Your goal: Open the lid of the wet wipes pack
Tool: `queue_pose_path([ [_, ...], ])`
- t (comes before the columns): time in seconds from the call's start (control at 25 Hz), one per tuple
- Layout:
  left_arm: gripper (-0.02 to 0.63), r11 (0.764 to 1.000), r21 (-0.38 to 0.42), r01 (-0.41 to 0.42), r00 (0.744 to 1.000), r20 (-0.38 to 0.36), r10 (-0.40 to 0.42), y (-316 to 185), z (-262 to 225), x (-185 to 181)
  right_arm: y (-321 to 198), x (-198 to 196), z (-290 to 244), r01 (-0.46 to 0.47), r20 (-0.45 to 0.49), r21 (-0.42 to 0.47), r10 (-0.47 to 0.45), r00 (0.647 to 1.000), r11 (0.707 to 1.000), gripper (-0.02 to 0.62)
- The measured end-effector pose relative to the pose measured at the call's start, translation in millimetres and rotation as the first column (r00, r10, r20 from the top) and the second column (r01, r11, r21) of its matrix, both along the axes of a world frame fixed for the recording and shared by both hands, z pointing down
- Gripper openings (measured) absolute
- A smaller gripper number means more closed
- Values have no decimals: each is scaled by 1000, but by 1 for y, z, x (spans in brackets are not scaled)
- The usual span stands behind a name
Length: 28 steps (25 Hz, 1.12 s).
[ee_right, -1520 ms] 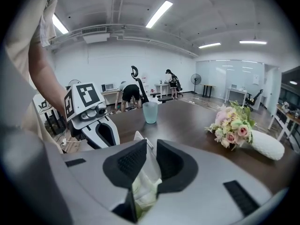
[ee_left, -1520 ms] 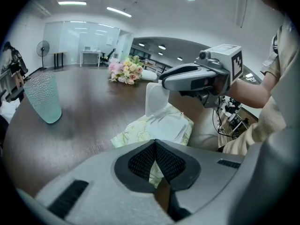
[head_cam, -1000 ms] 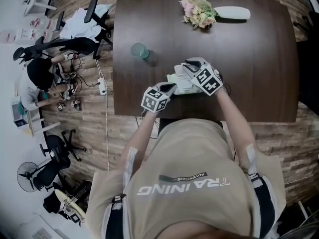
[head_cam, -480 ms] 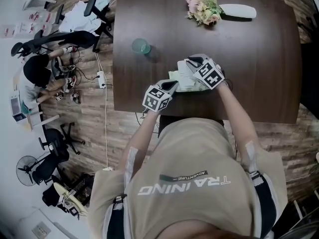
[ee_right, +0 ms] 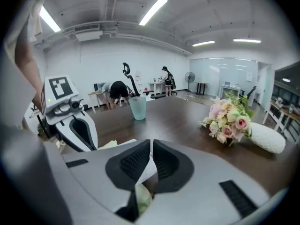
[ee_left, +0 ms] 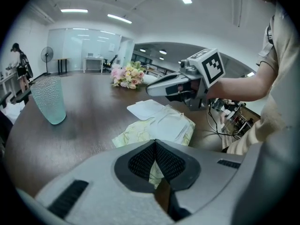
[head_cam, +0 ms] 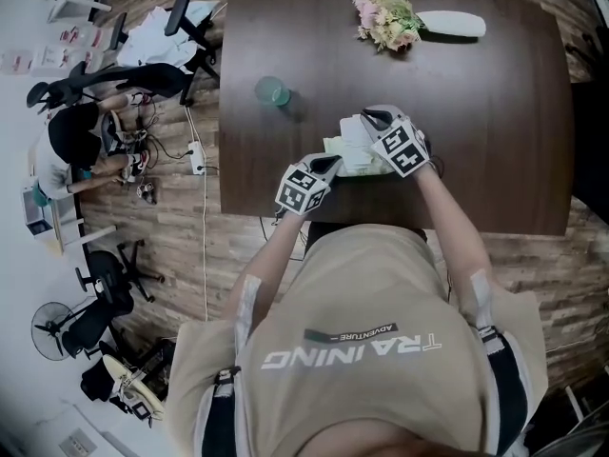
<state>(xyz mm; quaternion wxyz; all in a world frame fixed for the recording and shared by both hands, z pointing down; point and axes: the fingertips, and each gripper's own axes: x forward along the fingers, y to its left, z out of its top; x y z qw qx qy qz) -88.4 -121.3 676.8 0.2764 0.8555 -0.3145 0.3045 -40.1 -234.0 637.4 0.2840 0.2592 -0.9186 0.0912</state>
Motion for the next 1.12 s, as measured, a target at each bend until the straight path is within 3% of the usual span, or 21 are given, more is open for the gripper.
queue_pose_path([
  [0.2,9,997,65,30,999,8,-31,6,-5,0,12,30,-31,-105,68,15,104,992,994,18],
  [0.56,9,980,146,137,983,-144,-116,-4,-56,-1,43,83,-48,-252,95,7,250,964,968,15],
  [0.84,9,930,320,179,969,-222,-111,-36,-154,-7,50,87,-105,-322,188,124,296,936,939,14],
  [1.12,9,859,477,187,958,-283,-52,-58,-236,-15,61,73,-182,-323,262,232,260,929,918,14],
])
